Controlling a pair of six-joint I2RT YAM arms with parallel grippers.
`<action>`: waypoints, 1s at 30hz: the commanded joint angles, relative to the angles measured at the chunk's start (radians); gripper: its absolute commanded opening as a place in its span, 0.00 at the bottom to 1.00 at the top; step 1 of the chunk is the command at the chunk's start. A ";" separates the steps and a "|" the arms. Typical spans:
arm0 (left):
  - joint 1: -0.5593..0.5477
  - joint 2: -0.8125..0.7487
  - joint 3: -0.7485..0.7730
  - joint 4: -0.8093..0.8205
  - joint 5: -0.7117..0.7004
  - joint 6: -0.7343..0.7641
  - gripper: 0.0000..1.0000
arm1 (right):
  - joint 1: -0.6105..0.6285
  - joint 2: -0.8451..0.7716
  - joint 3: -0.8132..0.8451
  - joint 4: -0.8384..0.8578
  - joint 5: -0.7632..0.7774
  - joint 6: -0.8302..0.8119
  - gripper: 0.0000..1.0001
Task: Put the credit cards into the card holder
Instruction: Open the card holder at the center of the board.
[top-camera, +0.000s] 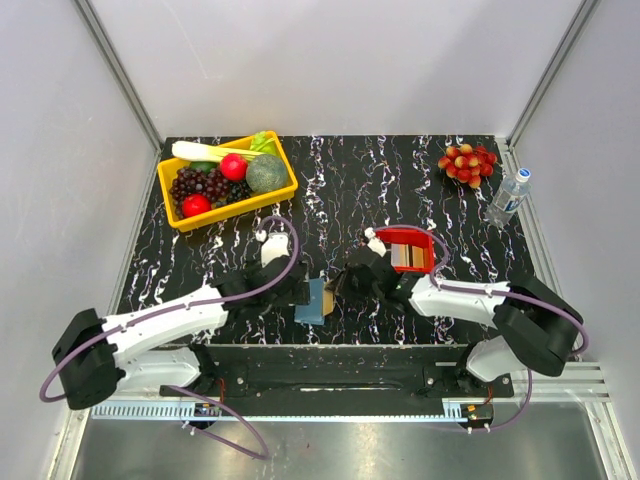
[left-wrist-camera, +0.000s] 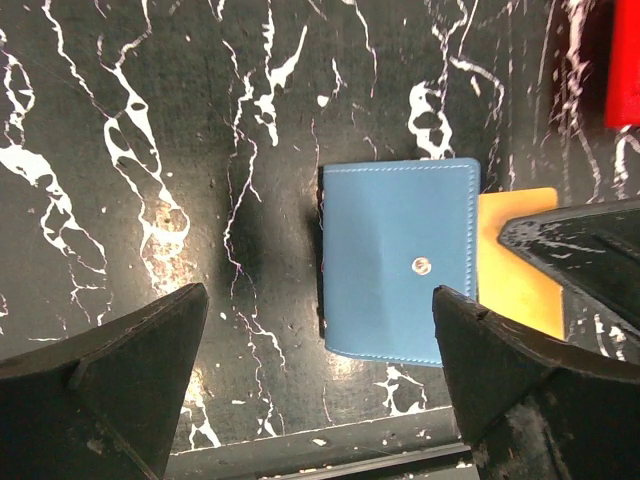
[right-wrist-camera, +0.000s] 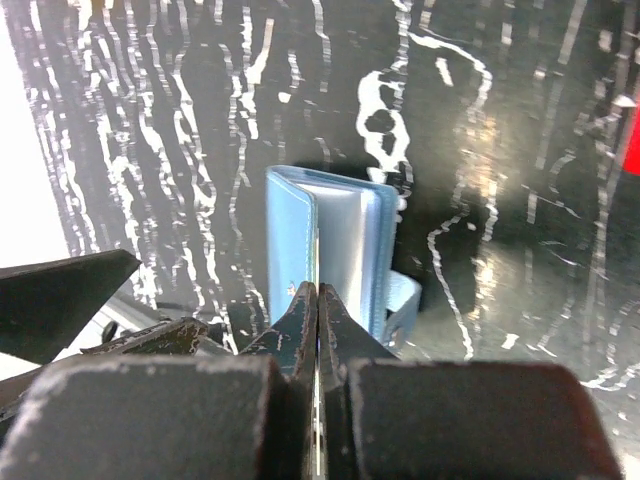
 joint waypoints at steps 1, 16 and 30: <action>0.031 -0.094 -0.013 -0.011 0.001 -0.013 0.99 | -0.008 0.025 0.069 0.083 -0.050 -0.036 0.00; 0.152 -0.213 -0.096 -0.039 0.075 -0.019 0.99 | 0.006 0.175 0.209 0.123 -0.175 -0.102 0.00; 0.226 -0.254 -0.123 -0.065 0.107 -0.040 0.99 | 0.029 0.215 0.287 0.068 -0.199 -0.139 0.00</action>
